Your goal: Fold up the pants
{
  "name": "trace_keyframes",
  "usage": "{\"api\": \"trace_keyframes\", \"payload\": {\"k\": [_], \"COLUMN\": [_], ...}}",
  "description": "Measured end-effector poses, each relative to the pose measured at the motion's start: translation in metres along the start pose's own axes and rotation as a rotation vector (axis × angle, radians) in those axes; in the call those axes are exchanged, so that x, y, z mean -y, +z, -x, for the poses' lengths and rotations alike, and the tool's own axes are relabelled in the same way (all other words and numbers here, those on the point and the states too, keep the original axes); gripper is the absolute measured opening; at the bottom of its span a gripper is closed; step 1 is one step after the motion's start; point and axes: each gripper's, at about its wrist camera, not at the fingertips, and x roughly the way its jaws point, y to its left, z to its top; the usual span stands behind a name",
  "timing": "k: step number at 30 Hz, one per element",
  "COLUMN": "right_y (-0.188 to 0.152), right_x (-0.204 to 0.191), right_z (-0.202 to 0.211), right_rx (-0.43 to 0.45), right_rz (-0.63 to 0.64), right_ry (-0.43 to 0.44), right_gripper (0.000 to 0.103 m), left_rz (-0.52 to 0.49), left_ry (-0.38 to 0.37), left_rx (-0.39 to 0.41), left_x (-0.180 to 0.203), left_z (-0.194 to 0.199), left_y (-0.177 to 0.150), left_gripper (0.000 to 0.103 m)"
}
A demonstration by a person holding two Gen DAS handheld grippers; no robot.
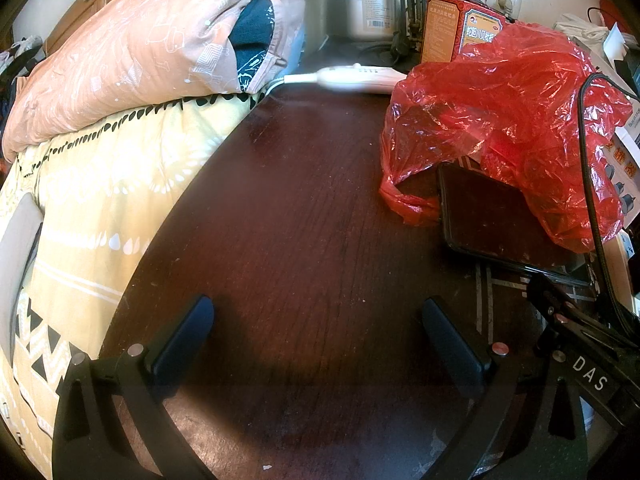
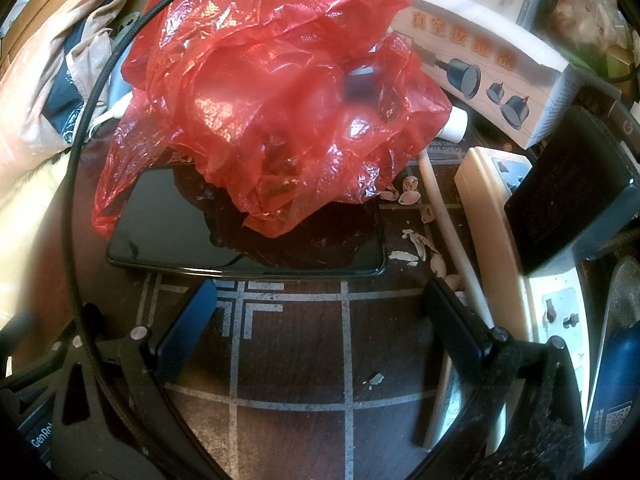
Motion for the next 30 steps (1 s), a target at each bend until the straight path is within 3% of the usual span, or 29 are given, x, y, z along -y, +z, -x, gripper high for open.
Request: {"api": "trace_keyframes", "payload": {"k": [30], "right_y": [0.0018], "right_x": [-0.0034], "right_z": [-0.0026], "right_rx": [-0.001], "right_rz": [0.0], "right_ry": [-0.002], "right_gripper": [0.103], "left_rz": [0.002], "left_ry": [0.006], "left_rx": [0.003], "left_x": [0.0006], "left_z": [-0.0006], "left_y": [0.0002], "left_gripper": [0.103]}}
